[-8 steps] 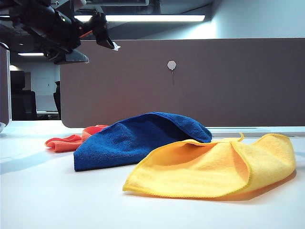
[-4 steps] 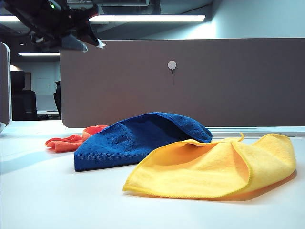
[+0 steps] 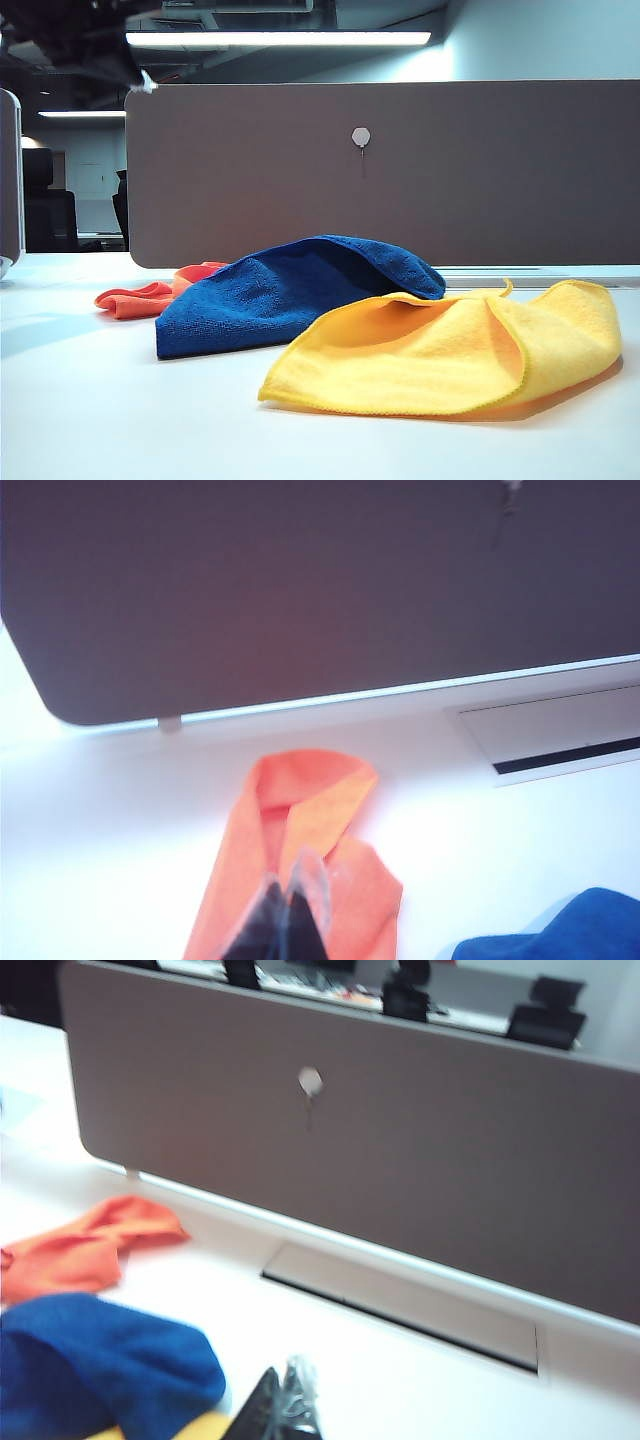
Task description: Pick up a rag that is the same color as the top surface of the Rubik's Cube and cover the cube with it.
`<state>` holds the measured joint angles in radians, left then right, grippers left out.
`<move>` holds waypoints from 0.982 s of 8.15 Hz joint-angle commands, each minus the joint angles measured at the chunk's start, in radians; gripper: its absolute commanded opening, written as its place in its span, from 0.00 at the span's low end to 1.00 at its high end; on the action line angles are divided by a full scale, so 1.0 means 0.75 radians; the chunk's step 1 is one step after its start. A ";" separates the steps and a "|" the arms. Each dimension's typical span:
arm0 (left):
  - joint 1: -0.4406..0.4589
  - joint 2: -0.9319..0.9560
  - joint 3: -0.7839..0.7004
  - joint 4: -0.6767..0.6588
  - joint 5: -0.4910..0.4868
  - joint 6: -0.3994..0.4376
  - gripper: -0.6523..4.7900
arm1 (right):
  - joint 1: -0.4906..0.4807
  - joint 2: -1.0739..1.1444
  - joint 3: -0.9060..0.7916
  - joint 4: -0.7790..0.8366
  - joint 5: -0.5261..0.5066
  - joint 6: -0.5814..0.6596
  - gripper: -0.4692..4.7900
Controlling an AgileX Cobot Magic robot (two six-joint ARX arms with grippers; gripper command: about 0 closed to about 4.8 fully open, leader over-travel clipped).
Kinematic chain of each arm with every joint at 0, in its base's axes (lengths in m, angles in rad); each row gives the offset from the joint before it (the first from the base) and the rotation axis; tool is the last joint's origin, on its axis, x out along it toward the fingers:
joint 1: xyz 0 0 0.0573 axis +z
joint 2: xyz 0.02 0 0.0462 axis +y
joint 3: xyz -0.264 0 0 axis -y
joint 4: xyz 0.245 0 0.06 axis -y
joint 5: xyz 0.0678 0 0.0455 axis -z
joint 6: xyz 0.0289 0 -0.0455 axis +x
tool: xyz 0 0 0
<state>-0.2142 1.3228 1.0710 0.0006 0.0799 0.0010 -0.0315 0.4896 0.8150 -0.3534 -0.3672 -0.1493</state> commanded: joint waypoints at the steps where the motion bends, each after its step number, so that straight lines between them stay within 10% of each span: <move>1: 0.000 -0.144 -0.003 -0.116 -0.020 0.039 0.11 | 0.001 -0.147 -0.117 -0.031 0.013 0.005 0.09; 8: -0.002 -0.695 -0.521 -0.172 -0.083 -0.008 0.11 | 0.002 -0.577 -0.772 0.446 0.106 0.394 0.09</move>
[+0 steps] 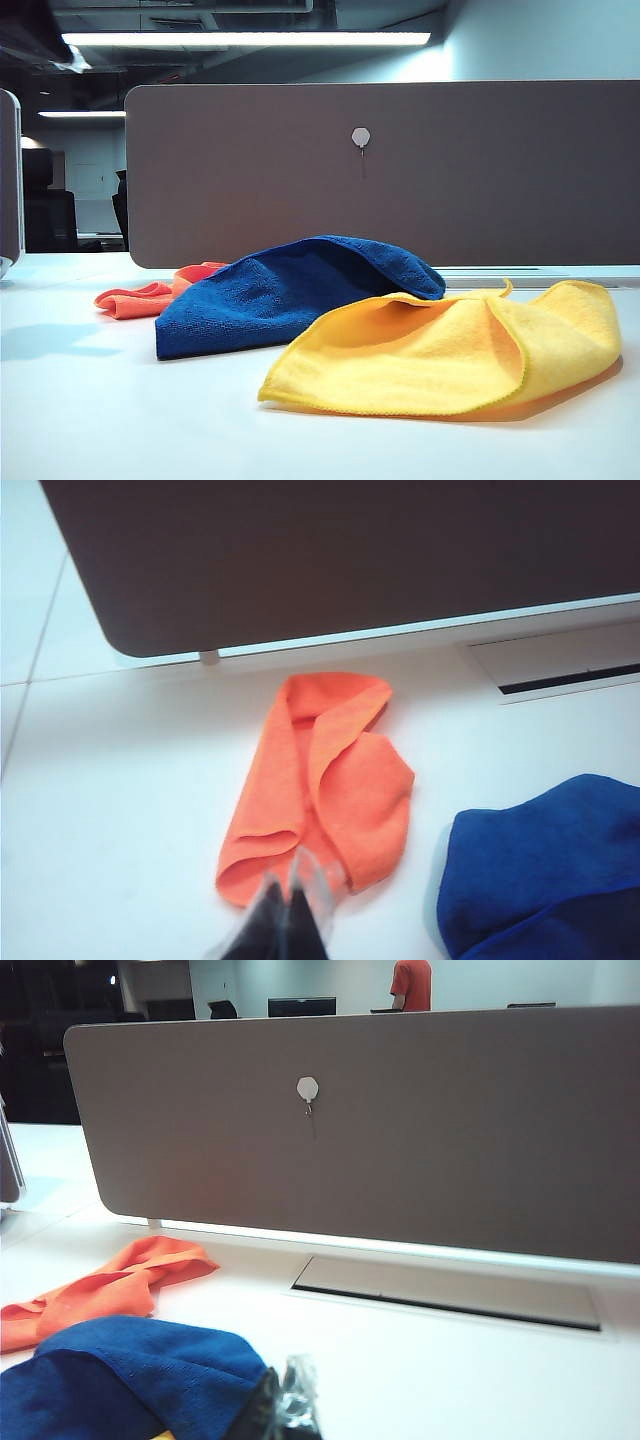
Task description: Pick up a rag that is the same color as the top surface of the Rubik's Cube and cover the cube with it.
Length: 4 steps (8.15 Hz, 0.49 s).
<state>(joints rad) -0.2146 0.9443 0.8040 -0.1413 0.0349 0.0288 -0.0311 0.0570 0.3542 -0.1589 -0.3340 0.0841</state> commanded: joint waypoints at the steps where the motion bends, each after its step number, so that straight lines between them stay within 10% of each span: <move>1: -0.001 -0.211 -0.187 0.018 -0.024 -0.061 0.11 | 0.002 0.000 -0.192 0.209 0.058 0.082 0.09; 4: -0.002 -0.317 -0.326 0.020 -0.033 -0.124 0.11 | 0.002 0.001 -0.280 0.258 0.059 0.083 0.09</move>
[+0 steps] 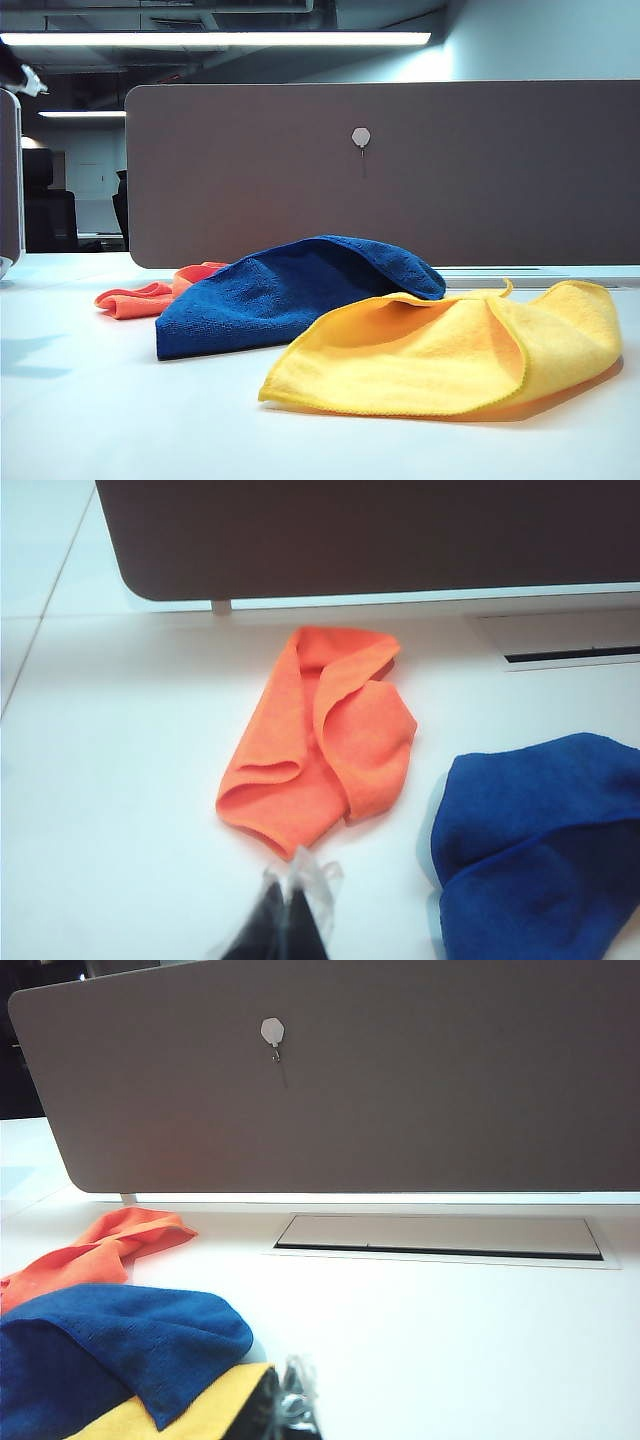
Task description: Pick up a rag that is the same color as the top surface of the Rubik's Cube and cover the cube with it.
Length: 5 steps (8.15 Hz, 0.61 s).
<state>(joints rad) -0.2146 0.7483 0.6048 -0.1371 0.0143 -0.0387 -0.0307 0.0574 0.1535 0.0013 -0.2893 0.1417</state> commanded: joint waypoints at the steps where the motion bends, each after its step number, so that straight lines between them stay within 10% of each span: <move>1: -0.002 -0.122 -0.098 0.012 -0.061 -0.033 0.11 | 0.010 0.000 -0.044 0.130 -0.001 0.027 0.09; 5: -0.002 -0.133 -0.115 -0.013 -0.140 -0.034 0.11 | 0.041 0.000 -0.150 0.175 0.015 0.031 0.09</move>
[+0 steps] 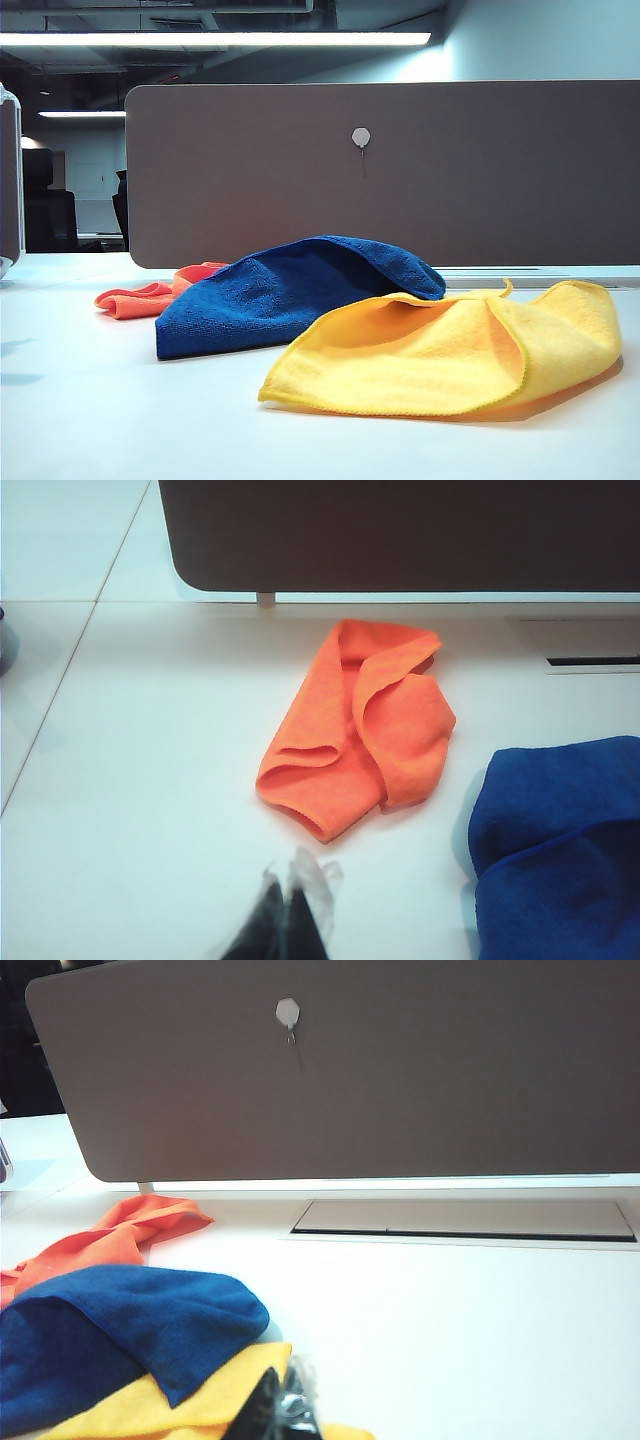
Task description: Pick up a rag that is the same color as the top surface of the Rubik's Cube and cover the cube with it.
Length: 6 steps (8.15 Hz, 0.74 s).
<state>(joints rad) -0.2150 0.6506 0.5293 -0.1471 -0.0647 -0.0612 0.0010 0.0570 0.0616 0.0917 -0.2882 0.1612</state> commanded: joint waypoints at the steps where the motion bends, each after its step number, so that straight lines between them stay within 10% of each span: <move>1: -0.002 -0.003 -0.042 0.011 -0.037 -0.004 0.11 | -0.002 0.001 -0.041 0.054 0.062 0.004 0.09; 6: -0.002 -0.021 -0.250 0.100 -0.040 -0.107 0.11 | -0.003 0.001 -0.081 0.058 0.152 -0.032 0.09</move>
<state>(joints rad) -0.2150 0.6468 0.3408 -0.0895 -0.0906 -0.1303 -0.0010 0.0574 0.0055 0.1165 -0.1783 0.1406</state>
